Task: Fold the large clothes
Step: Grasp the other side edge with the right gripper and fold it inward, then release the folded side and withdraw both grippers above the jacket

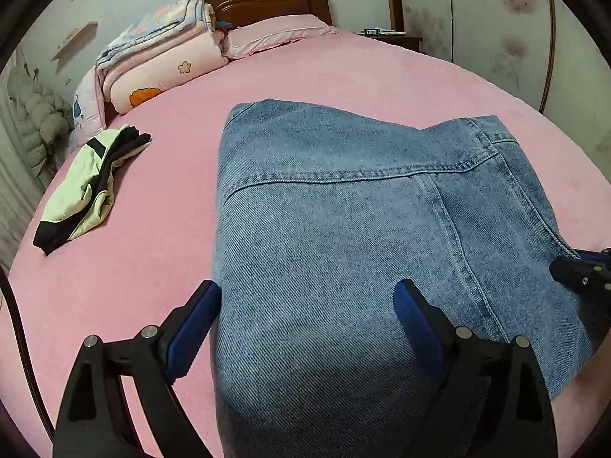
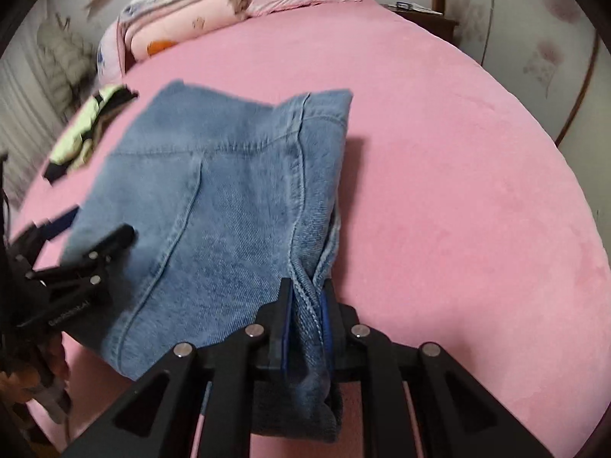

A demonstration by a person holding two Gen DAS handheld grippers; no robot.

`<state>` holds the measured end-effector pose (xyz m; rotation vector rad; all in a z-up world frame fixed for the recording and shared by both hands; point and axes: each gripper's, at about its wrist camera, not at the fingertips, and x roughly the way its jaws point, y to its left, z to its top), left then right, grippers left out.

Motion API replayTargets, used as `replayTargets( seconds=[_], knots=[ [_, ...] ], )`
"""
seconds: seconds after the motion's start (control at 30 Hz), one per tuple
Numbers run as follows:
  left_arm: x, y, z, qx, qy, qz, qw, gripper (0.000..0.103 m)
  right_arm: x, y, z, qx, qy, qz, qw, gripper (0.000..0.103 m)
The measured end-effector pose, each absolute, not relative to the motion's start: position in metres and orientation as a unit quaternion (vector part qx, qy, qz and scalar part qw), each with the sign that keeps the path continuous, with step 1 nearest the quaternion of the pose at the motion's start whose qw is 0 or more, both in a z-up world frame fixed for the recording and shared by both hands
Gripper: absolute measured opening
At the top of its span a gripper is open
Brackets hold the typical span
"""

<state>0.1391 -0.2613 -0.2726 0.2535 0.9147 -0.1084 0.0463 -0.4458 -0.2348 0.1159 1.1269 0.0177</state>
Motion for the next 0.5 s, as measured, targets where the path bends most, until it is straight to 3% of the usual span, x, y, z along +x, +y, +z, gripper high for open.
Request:
replayTargets(
  seconds=[0.13,0.27,0.33,0.4,0.5],
  knots=[
    [0.158,-0.245,-0.26,0.094,0.493,-0.083,0.861,0.092,0.051,-0.452,-0.222,0.102,0.55,-0.009,0.829,0.024],
    [0.171,-0.217,-0.231,0.033,0.513,-0.111,0.851,0.092,0.055,-0.46,-0.193,0.118,0.543,0.001,0.832,0.025],
    [0.18,-0.202,-0.221,0.007,0.513,-0.115,0.851,0.092,0.065,-0.466,-0.18,0.125,0.531,0.006,0.838,0.04],
    [0.199,-0.186,-0.222,-0.015,0.522,-0.109,0.846,0.091,0.081,-0.476,-0.176,0.136,0.519,0.003,0.844,0.048],
    [0.231,-0.173,-0.236,-0.045,0.541,-0.103,0.834,0.088,0.114,-0.484,-0.186,0.145,0.514,-0.005,0.845,0.048]
  ],
)
